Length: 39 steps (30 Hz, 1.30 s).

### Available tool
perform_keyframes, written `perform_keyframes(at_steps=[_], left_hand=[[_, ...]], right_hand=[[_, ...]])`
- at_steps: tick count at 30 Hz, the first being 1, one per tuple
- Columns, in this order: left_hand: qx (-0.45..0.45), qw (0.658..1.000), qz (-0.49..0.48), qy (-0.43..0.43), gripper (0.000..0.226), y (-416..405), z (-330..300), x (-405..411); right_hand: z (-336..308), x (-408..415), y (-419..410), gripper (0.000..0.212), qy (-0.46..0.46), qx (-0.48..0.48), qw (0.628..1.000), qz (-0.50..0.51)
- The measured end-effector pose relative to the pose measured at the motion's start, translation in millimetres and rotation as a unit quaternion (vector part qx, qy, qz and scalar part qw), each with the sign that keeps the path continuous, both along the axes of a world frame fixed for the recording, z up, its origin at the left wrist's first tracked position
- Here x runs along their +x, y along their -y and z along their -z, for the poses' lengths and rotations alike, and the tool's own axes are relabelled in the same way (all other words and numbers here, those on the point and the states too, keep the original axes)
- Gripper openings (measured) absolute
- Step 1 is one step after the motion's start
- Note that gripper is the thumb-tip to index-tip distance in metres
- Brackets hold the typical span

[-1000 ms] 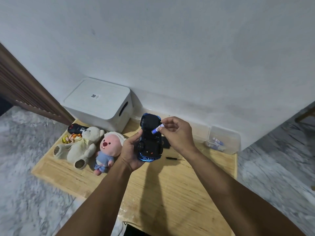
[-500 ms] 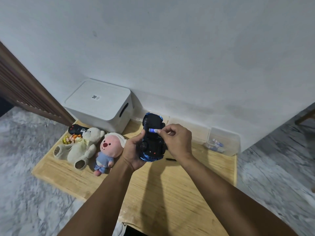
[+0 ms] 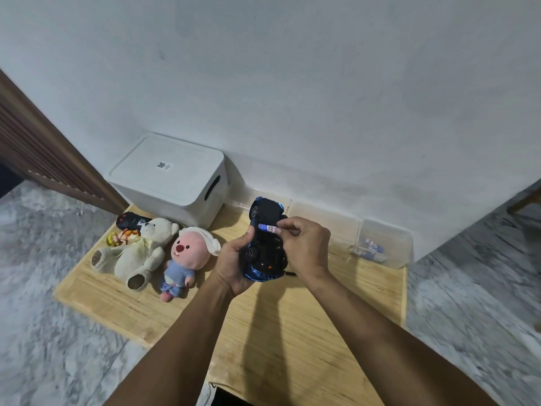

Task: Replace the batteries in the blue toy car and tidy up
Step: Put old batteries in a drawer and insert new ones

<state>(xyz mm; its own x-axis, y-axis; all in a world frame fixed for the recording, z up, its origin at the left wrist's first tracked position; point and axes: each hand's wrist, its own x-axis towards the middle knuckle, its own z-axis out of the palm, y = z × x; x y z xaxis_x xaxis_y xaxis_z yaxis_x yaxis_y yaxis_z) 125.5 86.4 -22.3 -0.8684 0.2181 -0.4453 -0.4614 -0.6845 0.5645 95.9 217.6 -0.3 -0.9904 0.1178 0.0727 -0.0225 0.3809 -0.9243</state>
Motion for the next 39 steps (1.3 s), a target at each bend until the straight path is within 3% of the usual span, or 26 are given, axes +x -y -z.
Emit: perform_keyframes(at_steps=[7,11,13,18,19,21,24,28,34,39], left_hand=[[0.010,1.000,0.006,0.003,0.040,0,12,4],[0.007,1.000,0.019,0.018,0.054,3,21,5],[0.003,1.000,0.018,0.024,0.052,2,25,4],[-0.045,0.998,-0.003,0.040,0.042,0,31,1],[-0.049,0.998,-0.010,0.044,0.042,2,33,0],[-0.060,0.997,-0.012,0.043,0.042,7,37,0],[-0.064,0.997,-0.010,0.041,0.044,11,42,1],[-0.061,0.996,-0.022,0.061,0.052,14,45,3],[-0.084,0.995,0.005,0.062,0.063,17,48,3],[-0.079,0.995,0.011,0.061,0.056,13,43,2]], right_hand=[[0,-9,-4,0.031,0.070,0.079,0.994,-0.006],[3,-23,-14,0.048,0.220,0.074,0.973,-0.013],[5,-29,-18,0.047,0.270,0.031,0.962,-0.029],[22,-34,-34,0.028,0.278,-0.050,0.958,-0.057],[29,-36,-41,0.020,0.270,-0.035,0.962,-0.031],[46,-40,-58,0.006,0.239,0.087,0.967,0.009],[65,-39,-76,0.021,0.215,0.267,0.939,0.003],[88,-35,-81,0.024,0.164,0.395,0.902,-0.055],[95,-38,-77,0.016,0.133,0.462,0.874,-0.073],[85,-36,-73,0.019,0.126,0.420,0.898,-0.032]])
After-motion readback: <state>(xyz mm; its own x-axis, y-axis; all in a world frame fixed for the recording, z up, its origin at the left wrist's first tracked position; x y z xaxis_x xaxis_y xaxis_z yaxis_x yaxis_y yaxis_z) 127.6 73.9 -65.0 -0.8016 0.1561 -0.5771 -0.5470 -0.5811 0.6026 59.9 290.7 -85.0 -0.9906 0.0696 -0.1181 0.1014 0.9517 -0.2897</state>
